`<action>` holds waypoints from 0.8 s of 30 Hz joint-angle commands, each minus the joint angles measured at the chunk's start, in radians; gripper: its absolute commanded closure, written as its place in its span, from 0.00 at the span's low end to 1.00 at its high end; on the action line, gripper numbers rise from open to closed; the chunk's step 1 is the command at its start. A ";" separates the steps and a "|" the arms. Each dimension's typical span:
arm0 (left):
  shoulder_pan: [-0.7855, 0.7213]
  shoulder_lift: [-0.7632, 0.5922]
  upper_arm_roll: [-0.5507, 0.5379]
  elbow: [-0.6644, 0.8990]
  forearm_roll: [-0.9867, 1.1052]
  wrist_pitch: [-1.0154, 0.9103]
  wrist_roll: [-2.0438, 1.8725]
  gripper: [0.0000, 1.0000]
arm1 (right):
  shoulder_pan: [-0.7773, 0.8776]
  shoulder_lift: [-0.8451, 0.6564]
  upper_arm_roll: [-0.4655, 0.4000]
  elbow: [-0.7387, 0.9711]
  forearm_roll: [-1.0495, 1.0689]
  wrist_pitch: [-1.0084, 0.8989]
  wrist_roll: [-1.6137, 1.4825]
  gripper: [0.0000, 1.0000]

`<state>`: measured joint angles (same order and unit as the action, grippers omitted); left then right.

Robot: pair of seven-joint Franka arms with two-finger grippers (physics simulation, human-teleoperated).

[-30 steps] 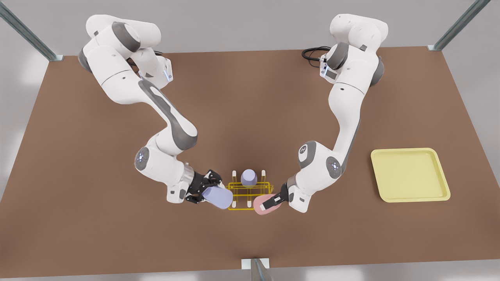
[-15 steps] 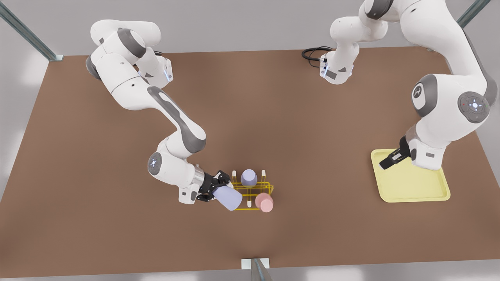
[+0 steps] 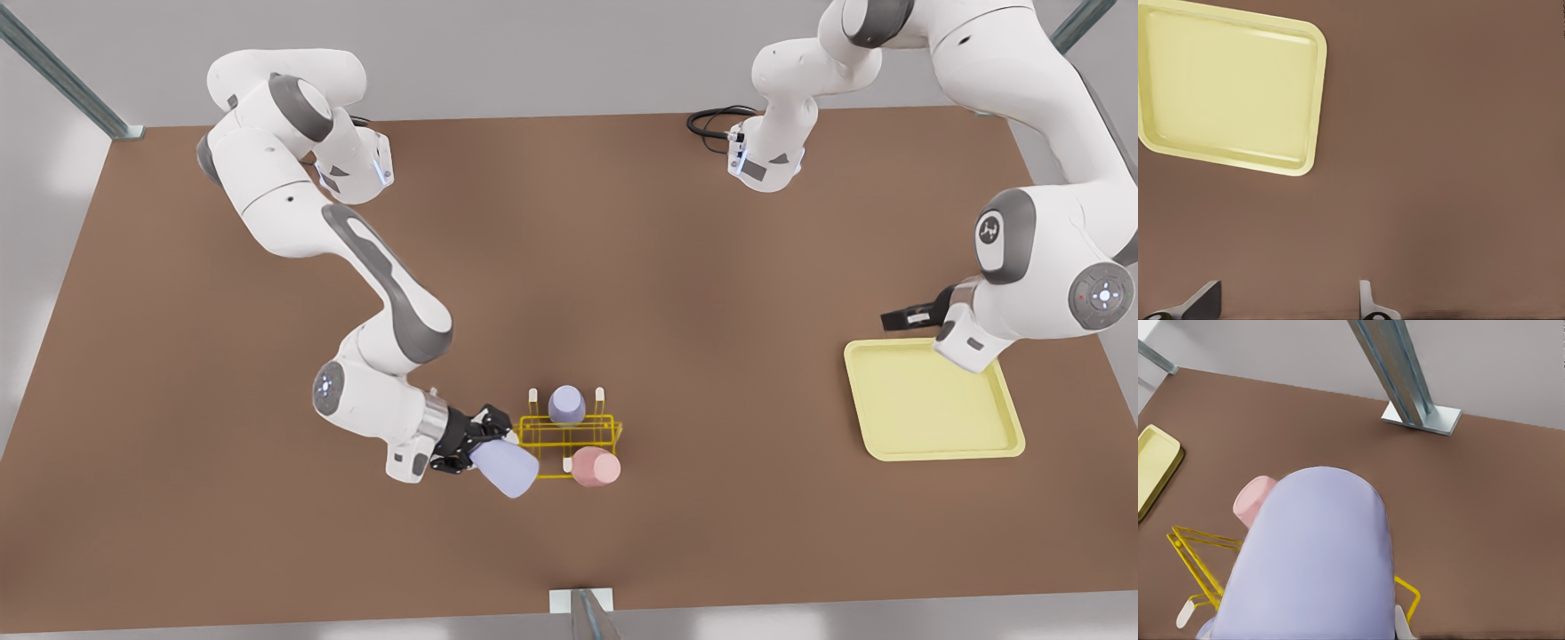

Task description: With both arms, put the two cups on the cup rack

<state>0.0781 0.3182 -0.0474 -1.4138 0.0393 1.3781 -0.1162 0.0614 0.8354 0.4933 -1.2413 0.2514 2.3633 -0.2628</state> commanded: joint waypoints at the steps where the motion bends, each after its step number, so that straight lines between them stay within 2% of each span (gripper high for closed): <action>1: -0.001 0.004 0.000 -0.001 0.002 -0.040 0.394 0.00 | 0.000 -0.001 -0.004 0.000 -0.004 -0.064 0.091 0.23; 15: 0.000 0.009 -0.002 -0.001 0.002 -0.067 0.392 0.00 | 0.044 0.033 -0.013 0.008 -0.012 -0.061 0.099 0.23; 16: 0.000 0.009 -0.002 -0.001 0.002 -0.067 0.392 0.00 | 0.054 0.033 -0.024 0.008 -0.011 -0.059 0.100 0.02; 17: 0.000 0.009 -0.002 -0.001 0.002 -0.067 0.392 0.00 | 0.055 0.034 -0.025 0.008 -0.011 -0.056 0.100 0.00; 24: -0.003 0.009 -0.002 -0.001 0.001 -0.065 0.391 0.00 | 0.054 0.036 -0.025 0.025 -0.009 -0.061 0.094 0.00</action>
<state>0.0751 0.3280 -0.0490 -1.4147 0.0398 1.3142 0.1724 0.1151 0.8728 0.4675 -1.2192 0.2399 2.3077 -0.1928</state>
